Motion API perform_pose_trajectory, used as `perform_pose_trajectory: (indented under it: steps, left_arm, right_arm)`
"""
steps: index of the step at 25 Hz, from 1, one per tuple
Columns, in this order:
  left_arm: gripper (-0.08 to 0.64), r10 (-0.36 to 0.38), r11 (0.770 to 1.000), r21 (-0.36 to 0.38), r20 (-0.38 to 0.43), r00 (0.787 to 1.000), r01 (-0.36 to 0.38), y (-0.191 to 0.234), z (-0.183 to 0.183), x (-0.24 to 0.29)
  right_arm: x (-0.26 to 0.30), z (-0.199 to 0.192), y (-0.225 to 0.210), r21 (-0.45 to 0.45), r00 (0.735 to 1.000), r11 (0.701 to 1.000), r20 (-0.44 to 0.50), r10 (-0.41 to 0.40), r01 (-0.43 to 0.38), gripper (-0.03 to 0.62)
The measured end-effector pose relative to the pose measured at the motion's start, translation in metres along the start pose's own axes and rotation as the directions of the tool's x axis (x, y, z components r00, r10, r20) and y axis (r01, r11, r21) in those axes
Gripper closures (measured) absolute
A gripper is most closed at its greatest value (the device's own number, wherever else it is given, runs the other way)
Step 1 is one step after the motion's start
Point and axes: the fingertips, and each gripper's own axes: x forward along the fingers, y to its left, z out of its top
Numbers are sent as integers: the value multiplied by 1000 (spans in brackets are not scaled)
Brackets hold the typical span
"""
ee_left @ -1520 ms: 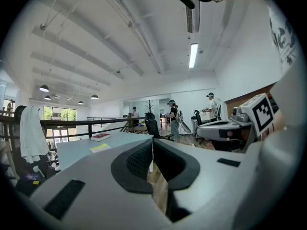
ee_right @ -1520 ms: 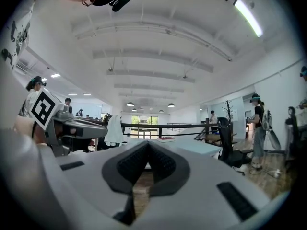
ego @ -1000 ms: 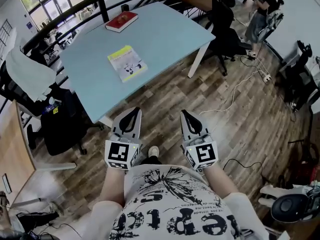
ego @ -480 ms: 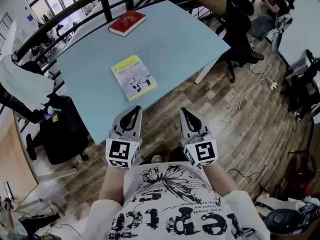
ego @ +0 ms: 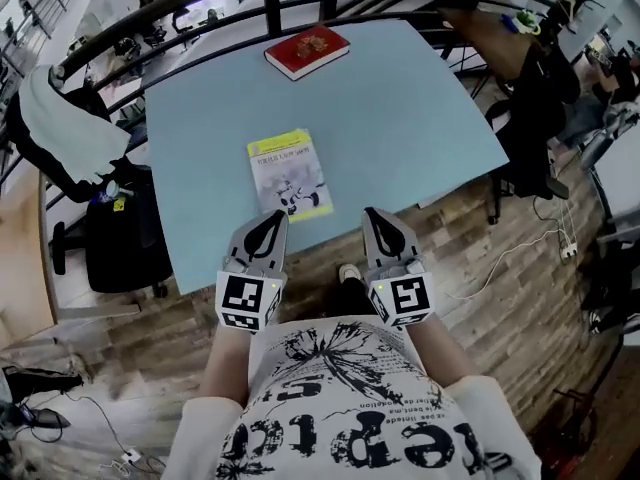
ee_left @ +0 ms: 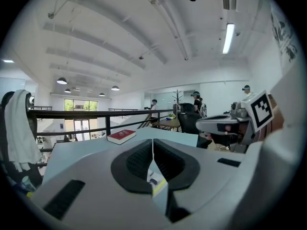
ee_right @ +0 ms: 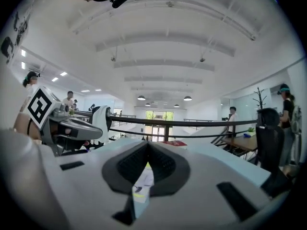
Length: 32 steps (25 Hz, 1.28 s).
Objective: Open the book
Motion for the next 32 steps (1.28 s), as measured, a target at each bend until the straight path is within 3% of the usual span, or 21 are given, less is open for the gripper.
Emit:
perform_pose_trajectory:
  steps: [6,10,14,19,21,32]
  left_arm:
    - [537,116,989,-85,-74,991,-122,15,-14,61]
    - [537,232,958,-139,-150,961,-253,17,-41,81]
    - [537,271,942,-145,-207,940,-303,2,-67,106]
    - [529,205,956,-125,-354,912,-264,-25,-117,130]
    - [471,167,964,-122,-411,896,-236,-33,-138,138]
    - [371,84,975,-120,-578,812,-186,-47,-189,160]
  right_arm:
    - [58,8,-50,-38,986,985,-16,167,-168,581]
    - [78,0,-73,-38,958,957,-40,285,-286,581]
    - [95,-14,-98,-25,941,942,-50,333,-335,581]
    - [113,-31,-105,2,917,919,-62,393,-394,581]
    - [117,-37,-106,14,910,913,-70,408,-408,581]
    - [124,-63,-114,40,904,914,-133,406,-404,581]
